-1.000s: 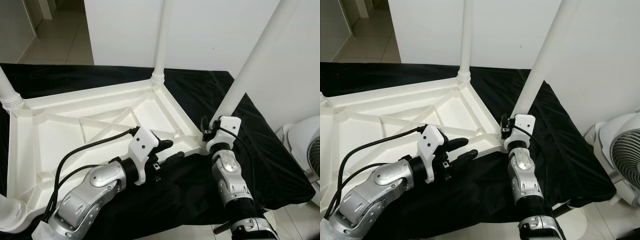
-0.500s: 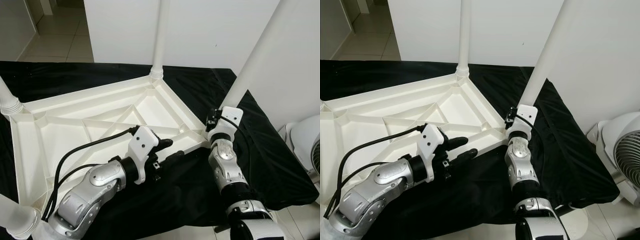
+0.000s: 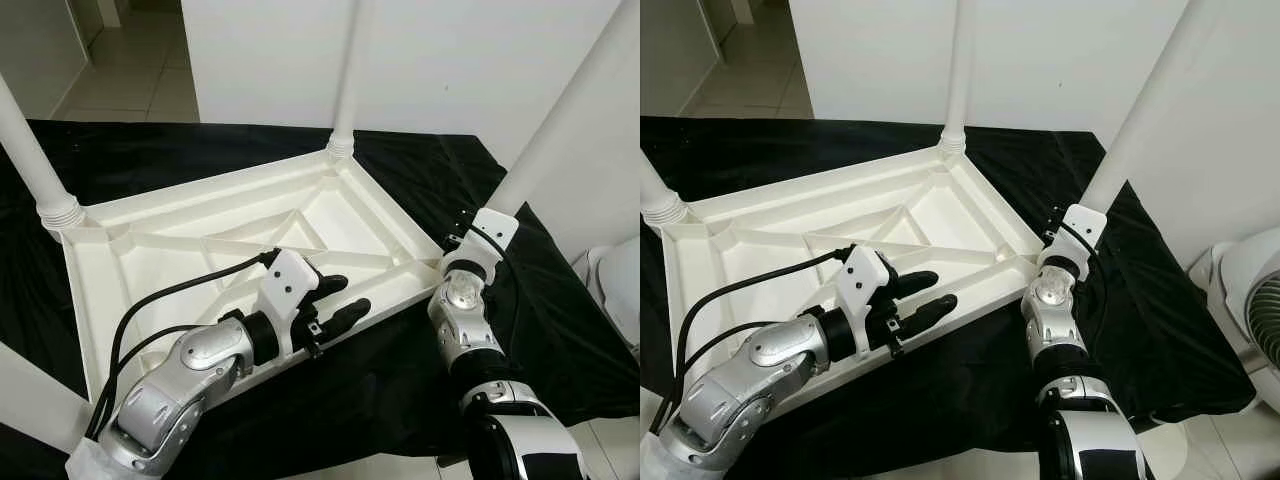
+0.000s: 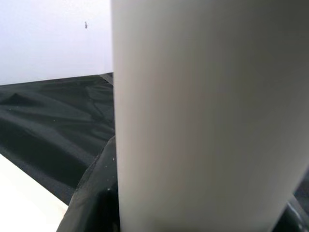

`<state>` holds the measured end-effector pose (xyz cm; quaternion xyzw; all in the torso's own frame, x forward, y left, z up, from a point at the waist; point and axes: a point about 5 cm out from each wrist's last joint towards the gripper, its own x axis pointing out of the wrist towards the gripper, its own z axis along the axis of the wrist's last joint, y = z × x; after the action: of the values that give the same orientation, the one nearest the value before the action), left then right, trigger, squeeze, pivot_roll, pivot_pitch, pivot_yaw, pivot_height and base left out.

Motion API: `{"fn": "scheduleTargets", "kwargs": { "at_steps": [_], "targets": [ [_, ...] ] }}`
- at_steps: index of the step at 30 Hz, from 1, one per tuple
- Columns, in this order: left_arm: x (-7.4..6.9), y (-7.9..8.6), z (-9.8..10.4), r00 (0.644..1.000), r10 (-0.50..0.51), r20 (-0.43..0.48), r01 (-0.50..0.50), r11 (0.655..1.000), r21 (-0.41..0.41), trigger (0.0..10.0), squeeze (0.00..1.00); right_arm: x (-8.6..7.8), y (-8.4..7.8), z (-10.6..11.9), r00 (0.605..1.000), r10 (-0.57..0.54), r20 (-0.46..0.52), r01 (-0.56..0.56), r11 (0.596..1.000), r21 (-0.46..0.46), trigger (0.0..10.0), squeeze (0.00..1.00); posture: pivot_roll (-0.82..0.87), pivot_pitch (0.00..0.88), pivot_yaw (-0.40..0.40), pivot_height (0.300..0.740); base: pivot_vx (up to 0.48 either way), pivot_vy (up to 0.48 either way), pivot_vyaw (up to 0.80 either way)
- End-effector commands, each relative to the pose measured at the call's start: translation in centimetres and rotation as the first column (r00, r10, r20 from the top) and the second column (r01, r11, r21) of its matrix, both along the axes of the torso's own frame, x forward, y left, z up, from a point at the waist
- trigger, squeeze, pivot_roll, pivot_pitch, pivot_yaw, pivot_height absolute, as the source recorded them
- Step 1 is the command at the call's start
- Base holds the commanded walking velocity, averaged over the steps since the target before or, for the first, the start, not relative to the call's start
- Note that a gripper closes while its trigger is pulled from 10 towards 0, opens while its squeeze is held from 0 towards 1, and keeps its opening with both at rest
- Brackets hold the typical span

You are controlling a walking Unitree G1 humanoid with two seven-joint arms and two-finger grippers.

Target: Building children table

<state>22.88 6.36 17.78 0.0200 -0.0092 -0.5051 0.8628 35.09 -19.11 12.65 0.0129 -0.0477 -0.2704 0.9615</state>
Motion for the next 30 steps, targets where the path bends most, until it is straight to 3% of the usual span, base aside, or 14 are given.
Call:
{"fn": "scheduleTargets", "kwargs": {
  "at_steps": [1, 6, 7, 9, 14, 25, 26, 27, 28, 29, 30],
  "targets": [
    [-0.3, -0.3, -0.1, 0.998, -0.063, -0.009, 0.063, 0.998, 0.004, 10.0, 0.0, -1.9, -1.2, -4.6, 0.981, -0.04, -0.189, 0.044, 0.999, 0.014, 10.0, 0.0, 0.12, 0.039, -0.042, 0.74, 0.0, 0.0, 0.0],
    [-0.3, -0.3, -0.1, 0.998, -0.063, -0.009, 0.063, 0.998, 0.004, 10.0, 0.0, -1.7, -1.0, -4.3, 0.987, -0.026, -0.161, 0.029, 0.999, 0.019, 10.0, 0.0, 0.12, 0.039, -0.042, 0.74, 0.0, 0.0, 0.0],
    [-0.3, -0.3, -0.1, 0.998, -0.064, -0.009, 0.064, 0.998, 0.004, 10.0, 0.0, -1.6, -0.9, -4.2, 0.99, -0.016, -0.142, 0.019, 1.0, 0.025, 10.0, 0.98, 0.12, 0.038, -0.043, 0.74, 0.0, 0.0, 0.0],
    [-0.3, -0.3, -0.1, 0.998, -0.064, -0.009, 0.064, 0.998, 0.003, 10.0, 0.0, -1.6, -0.8, -3.9, 0.994, 0.003, -0.11, 0.001, 0.999, 0.037, 10.0, 1.0, 0.12, 0.038, -0.044, 0.74, 0.0, 0.0, 0.0],
    [-0.3, -0.4, -0.1, 0.998, -0.066, -0.009, 0.066, 0.998, 0.0, 10.0, 0.0, -1.5, -0.5, -3.1, 0.998, 0.05, -0.032, -0.048, 0.998, 0.044, 10.0, 1.0, 0.12, 0.037, -0.047, 0.74, 0.0, 0.0, 0.0],
    [-0.1, -1.0, -0.4, 0.998, -0.058, -0.013, 0.058, 0.998, 0.002, 10.0, 0.0, -0.9, -0.4, -2.1, 0.986, 0.163, 0.023, -0.163, 0.987, 0.013, 10.0, 1.0, 0.11, 0.034, -0.051, 0.74, 0.0, 0.0, 0.0],
    [0.0, -1.2, -0.6, 0.999, -0.051, -0.018, 0.051, 0.999, 0.003, 10.0, 0.0, -0.8, -0.4, -1.9, 0.978, 0.204, 0.037, -0.204, 0.979, 0.011, 10.0, 0.91, 0.11, 0.033, -0.052, 0.74, 0.0, 0.0, 0.0],
    [0.0, -1.2, -0.6, 0.999, -0.051, -0.018, 0.051, 0.999, 0.003, 10.0, 0.0, -0.8, -0.4, -1.9, 0.978, 0.204, 0.037, -0.204, 0.979, 0.011, 10.0, 0.91, 0.11, 0.033, -0.052, 0.74, 0.0, 0.0, 0.0],
    [0.0, -1.5, -0.9, 0.999, -0.042, -0.025, 0.042, 0.999, 0.014, 10.0, 0.0, -0.8, -0.4, -1.6, 0.968, 0.246, 0.051, -0.246, 0.969, -0.009, 10.0, 0.38, 0.11, 0.034, -0.053, 0.74, 0.0, 0.0, 0.0],
    [0.1, -1.7, -1.1, 0.999, -0.036, -0.029, 0.037, 0.999, 0.021, 10.0, 0.0, -0.8, -0.5, -1.4, 0.961, 0.271, 0.06, -0.27, 0.962, -0.024, 10.0, 0.13, 0.11, 0.034, -0.053, 0.74, 0.0, 0.0, 0.0],
    [0.1, -1.7, -1.1, 0.999, -0.036, -0.029, 0.037, 0.999, 0.021, 10.0, 0.0, -0.8, -0.5, -1.4, 0.961, 0.271, 0.06, -0.27, 0.962, -0.024, 10.0, 0.13, 0.11, 0.034, -0.053, 0.74, 0.0, 0.0, 0.0]
  ]
}}
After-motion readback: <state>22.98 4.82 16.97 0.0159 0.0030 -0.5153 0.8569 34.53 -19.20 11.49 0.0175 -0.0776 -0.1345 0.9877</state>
